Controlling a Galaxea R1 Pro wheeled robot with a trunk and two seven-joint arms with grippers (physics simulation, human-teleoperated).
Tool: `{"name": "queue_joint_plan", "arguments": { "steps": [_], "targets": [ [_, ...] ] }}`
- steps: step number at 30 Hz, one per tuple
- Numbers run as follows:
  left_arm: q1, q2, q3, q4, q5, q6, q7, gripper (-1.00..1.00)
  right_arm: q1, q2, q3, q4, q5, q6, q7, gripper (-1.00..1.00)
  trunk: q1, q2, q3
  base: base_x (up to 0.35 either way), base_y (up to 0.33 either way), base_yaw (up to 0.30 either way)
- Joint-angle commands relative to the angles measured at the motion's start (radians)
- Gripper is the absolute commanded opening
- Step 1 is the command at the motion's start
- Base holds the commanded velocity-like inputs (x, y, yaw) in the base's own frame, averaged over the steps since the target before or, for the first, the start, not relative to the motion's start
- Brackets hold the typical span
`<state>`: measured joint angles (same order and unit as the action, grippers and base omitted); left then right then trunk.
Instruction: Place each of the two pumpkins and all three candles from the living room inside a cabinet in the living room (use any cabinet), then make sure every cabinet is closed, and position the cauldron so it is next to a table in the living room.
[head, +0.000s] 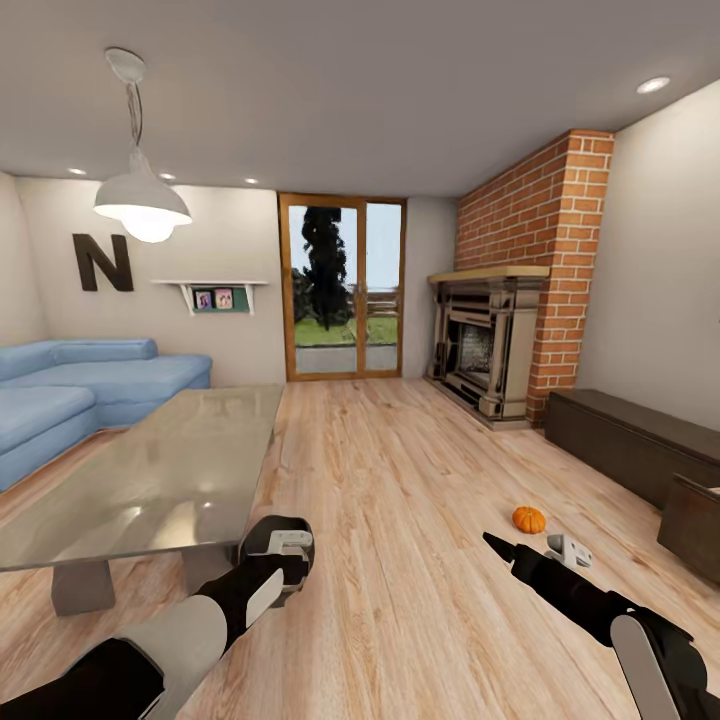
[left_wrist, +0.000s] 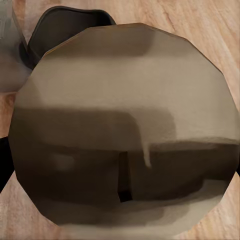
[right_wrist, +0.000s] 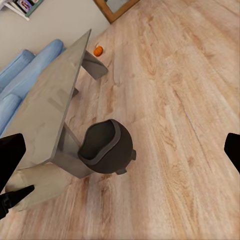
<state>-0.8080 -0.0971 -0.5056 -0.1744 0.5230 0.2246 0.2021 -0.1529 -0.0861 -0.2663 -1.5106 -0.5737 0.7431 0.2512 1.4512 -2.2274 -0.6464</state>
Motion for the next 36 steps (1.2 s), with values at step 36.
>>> {"name": "queue_joint_plan", "arguments": {
  "steps": [36],
  "targets": [
    [0.0, -0.001, -0.008, -0.002, 0.01, 0.004, 0.007, -1.0, -0.001, 0.0, -0.002, 0.0, 0.003, 0.004, 0.005, 1.0, -0.138, 0.252, 0.054, 0.0, 0.0, 0.0]
  ]
}}
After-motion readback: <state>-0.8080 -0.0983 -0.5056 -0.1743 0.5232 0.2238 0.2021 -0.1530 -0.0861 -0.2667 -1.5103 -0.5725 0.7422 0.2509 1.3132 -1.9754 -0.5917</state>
